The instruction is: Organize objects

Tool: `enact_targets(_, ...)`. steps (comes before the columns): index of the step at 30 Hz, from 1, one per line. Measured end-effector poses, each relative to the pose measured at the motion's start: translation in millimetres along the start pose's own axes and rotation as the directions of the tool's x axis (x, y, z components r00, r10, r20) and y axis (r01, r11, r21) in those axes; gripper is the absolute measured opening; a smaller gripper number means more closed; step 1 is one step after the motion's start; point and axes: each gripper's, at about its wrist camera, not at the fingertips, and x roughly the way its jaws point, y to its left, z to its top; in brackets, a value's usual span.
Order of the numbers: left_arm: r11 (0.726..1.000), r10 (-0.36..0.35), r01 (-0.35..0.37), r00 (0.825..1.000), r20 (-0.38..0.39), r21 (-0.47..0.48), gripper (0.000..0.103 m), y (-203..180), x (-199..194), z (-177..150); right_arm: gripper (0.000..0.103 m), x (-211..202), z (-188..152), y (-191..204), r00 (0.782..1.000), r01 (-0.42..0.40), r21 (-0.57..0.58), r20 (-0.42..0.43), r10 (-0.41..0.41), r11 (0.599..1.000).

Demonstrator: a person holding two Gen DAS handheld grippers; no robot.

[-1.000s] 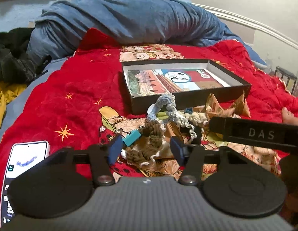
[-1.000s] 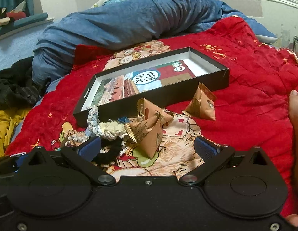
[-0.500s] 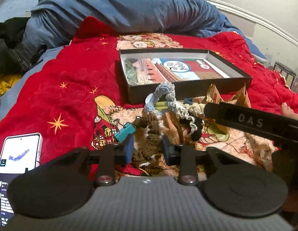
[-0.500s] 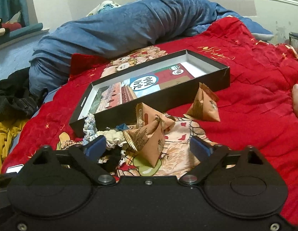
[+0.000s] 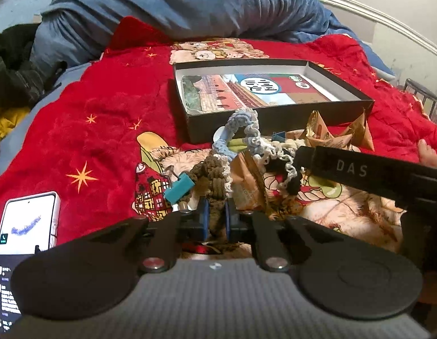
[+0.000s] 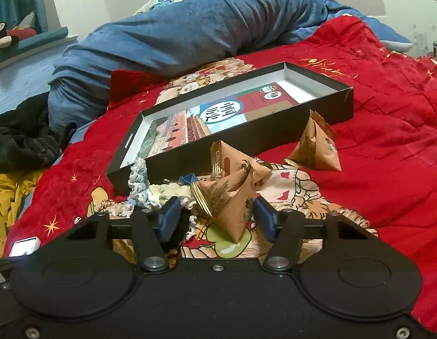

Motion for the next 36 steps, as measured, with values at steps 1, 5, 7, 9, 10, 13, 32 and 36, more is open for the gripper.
enact_targets(1,1.000,0.001,-0.001,1.000,0.004,-0.004,0.013,0.6,-0.9,0.2,0.051,-0.1,-0.2,-0.8,1.000,-0.003,0.010,0.002,0.003,1.000)
enact_targets(5,1.000,-0.005,0.005,0.999,0.032,-0.010,0.013,1.3,-7.7,1.4,0.040,-1.2,-1.5,-4.8,1.000,-0.025,0.045,-0.001,0.025,0.999)
enact_targets(7,1.000,-0.005,0.005,0.999,0.048,-0.004,0.013,0.4,-10.7,2.3,0.038,-2.4,-2.1,-4.6,1.000,-0.029,0.043,0.002,0.029,0.999)
enact_targets(9,1.000,-0.005,0.005,0.998,0.057,-0.004,0.013,0.1,-13.5,3.1,0.035,-4.0,-2.1,-3.8,0.999,-0.036,0.042,0.006,0.036,0.998)
enact_targets(10,1.000,-0.007,0.007,0.998,0.058,-0.007,0.013,0.2,-14.7,3.5,0.034,-5.2,-2.4,-3.5,0.999,-0.038,0.041,0.011,0.038,0.998)
enact_targets(13,1.000,-0.014,0.015,0.998,0.066,-0.015,0.013,1.2,-19.2,4.2,0.032,-8.6,-2.4,-3.8,0.999,-0.042,0.044,0.024,0.041,0.998)
enact_targets(32,0.999,-0.032,0.036,0.986,0.162,-0.019,0.013,1.1,-45.1,9.0,0.025,-33.8,8.7,-8.8,0.995,-0.065,0.085,0.084,0.058,0.994)
enact_targets(36,0.999,-0.038,0.044,0.984,0.174,-0.028,0.013,2.9,-46.1,11.0,0.025,-35.3,8.6,-9.0,0.995,-0.072,0.087,0.082,0.065,0.994)
